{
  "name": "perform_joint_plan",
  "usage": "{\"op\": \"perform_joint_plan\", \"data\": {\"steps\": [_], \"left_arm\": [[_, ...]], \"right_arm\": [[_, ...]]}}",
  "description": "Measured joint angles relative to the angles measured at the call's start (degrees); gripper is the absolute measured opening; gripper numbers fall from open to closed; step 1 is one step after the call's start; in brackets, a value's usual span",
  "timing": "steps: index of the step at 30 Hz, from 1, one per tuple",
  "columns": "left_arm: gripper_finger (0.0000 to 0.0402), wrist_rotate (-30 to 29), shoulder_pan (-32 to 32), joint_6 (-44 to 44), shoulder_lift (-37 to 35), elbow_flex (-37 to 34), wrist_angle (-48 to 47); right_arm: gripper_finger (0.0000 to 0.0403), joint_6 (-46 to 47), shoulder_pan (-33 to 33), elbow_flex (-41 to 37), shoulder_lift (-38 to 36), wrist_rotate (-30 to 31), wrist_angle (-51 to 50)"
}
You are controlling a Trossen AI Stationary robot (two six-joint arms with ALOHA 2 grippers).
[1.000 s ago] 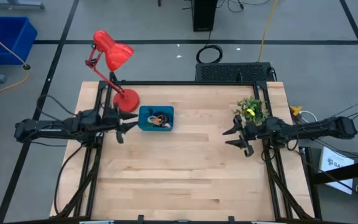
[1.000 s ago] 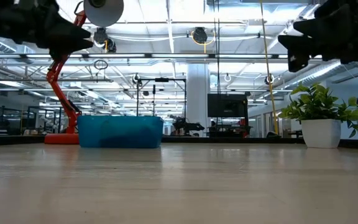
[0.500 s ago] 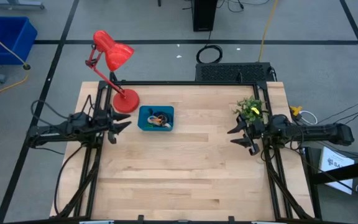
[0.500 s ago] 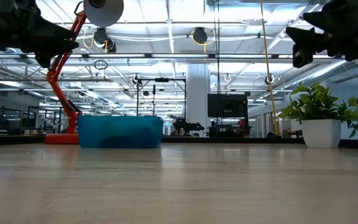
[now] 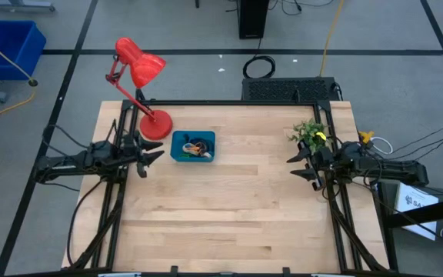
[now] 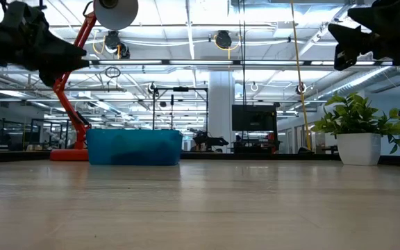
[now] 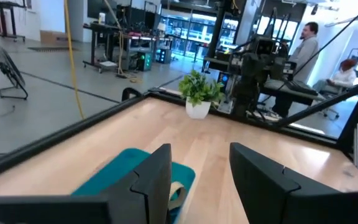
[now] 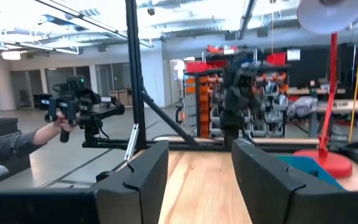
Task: Pick and place rubber bands into bin
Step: Return to Home Position
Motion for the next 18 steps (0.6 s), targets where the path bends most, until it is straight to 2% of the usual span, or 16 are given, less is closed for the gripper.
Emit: {"op": "perform_joint_plan", "data": {"steps": [8,18], "left_arm": [[0.0170,0.4,0.0,-1.1,0.0,-4.4,5.1],[0.0170,0.0,0.0,-0.3,0.2,-5.2,5.0]], "right_arm": [[0.0172,-0.3,0.0,-0.1,-2.3,0.0,-0.9],[0.0172,-1.1,0.0,-0.1,-6.1,0.0,-3.2]]}}
